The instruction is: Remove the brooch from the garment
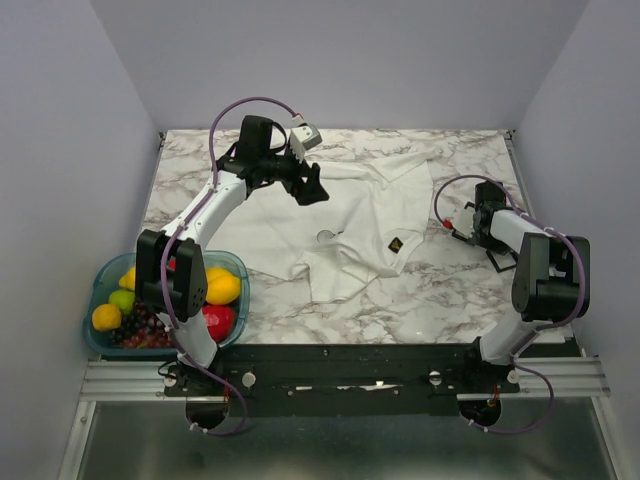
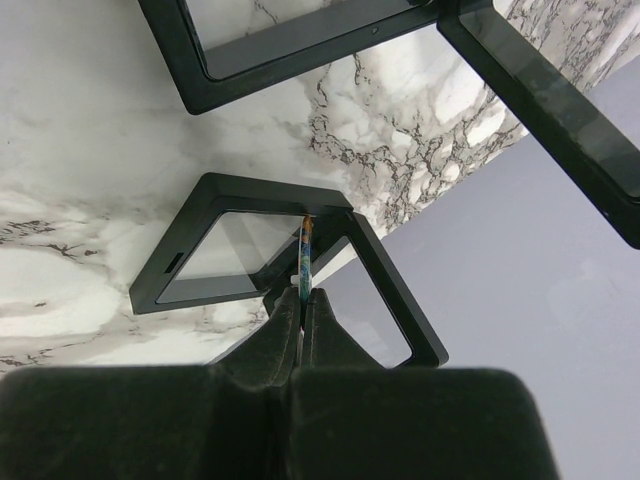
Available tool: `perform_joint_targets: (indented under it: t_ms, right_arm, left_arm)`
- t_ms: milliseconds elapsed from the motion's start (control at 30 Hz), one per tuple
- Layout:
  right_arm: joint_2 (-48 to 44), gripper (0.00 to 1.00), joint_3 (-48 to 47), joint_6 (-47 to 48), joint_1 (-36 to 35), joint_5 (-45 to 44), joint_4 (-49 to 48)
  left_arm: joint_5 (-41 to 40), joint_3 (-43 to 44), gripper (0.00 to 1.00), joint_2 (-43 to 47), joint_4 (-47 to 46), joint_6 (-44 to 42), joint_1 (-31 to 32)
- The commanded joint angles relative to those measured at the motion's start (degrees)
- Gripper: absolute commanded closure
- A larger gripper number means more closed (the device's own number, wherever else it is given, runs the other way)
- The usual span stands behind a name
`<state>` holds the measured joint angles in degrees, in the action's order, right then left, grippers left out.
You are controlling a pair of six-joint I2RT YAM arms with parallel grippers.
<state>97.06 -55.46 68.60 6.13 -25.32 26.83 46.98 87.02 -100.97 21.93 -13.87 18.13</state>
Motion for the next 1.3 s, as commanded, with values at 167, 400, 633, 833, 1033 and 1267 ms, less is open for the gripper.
perform_joint_targets:
  t_ms: [167,400,633,833,1033,1267]
  right_arm:
    - [-1.87,1.0,0.79,1.19,0.46,-1.4,2.53]
    - [-2.66,1.0,-0.52,1.01,0.46,-1.31,2.52]
    - [-3.01,1.0,-0.18,1.19,0.46,-1.66,4.72]
    - [-2.05,0.99,0.27,0.92,0.46,-1.75,4.55]
    - [-0.29,0.99,-1.31,1.19,0.46,-2.36,3.49]
    - [1.91,0.99,-1.67,2.24,0.46,-2.89,2.7]
  left_arm:
    - [1.8,1.75,0.01,-0.19,-0.75,0.51,0.24]
    - [1.8,1.83,0.01,-0.19,-0.93,0.51,0.24]
    - [2.06,2.27,0.01,-0.72,-1.45,1.3,0.24]
    - [2.15,2.1,0.01,-0.9,-1.46,1.48,0.24]
    - [1.97,2.01,0.01,-0.63,-1.37,1.39,0.24]
    - [1.71,1.66,0.01,-0.46,-1.37,1.3,0.24]
